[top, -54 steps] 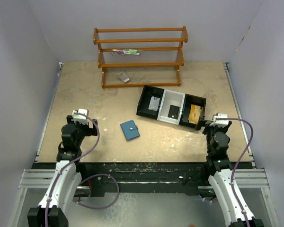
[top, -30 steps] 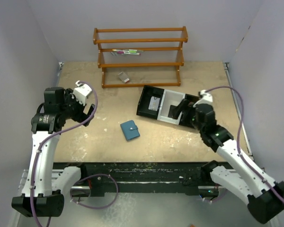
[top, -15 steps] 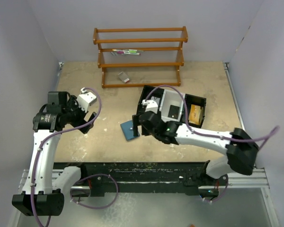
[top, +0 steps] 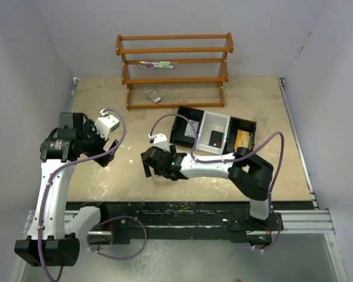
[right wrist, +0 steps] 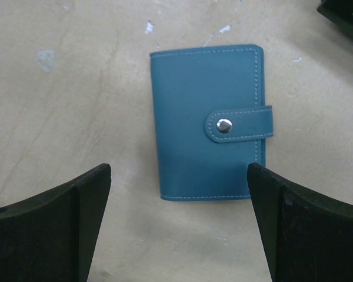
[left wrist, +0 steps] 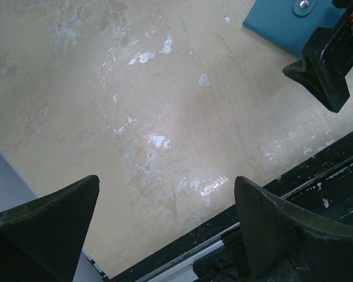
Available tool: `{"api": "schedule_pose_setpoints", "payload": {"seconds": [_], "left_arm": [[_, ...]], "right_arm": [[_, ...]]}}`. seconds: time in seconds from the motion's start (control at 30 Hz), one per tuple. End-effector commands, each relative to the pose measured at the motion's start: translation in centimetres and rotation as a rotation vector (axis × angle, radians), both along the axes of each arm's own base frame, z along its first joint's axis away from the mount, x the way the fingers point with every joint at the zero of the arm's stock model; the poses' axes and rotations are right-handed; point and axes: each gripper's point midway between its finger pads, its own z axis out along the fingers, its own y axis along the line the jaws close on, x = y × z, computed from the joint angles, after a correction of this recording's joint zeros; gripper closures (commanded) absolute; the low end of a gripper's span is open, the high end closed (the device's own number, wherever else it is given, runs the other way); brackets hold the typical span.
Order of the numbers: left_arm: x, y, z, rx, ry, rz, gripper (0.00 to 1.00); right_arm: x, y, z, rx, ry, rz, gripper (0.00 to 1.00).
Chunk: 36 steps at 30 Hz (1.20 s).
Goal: Take the credit cards out of the card holder
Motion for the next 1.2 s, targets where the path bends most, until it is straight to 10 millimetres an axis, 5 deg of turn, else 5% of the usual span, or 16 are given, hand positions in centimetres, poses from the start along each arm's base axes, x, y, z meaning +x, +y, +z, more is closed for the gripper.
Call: {"api": "schedule_pose_setpoints", "payload": {"seconds": [0.0, 0.37, 0.57, 0.7, 1.0, 1.17], "left_arm": [[0.4, 0.3, 1.4, 0.017, -0.041, 0.003, 0.01], [0.7, 0.3, 1.5, 0.015, -0.037, 0.004, 0.01], [1.1, -0.2, 2.0, -0.015, -0.043, -0.003, 0.01], [1.5, -1.1, 2.6, -0.077, -0.031, 0.006, 0.01], [1.4, -4.2, 5.0, -0.266, 0.017, -0.01, 0.01], [2.1, -5.4, 6.5, -0.349, 0.039, -0.011, 0.01]], "right_arm": [[1.0, -1.3, -0.1, -0.071, -0.032, -0.075, 0.0], [0.6, -2.7, -3.0, -0.19, -0.024, -0.034, 0.09], [1.3, -1.5, -1.7, -0.159, -0.07, 0.02, 0.39], [1.3, -1.1, 0.5, -0.114, -0.136, 0.033, 0.54], [0.3, -0.9, 6.4, -0.052, -0.304, 0.019, 0.54], [-0.6, 0.1, 12.4, 0.053, -0.402, 0.026, 0.54]]}}
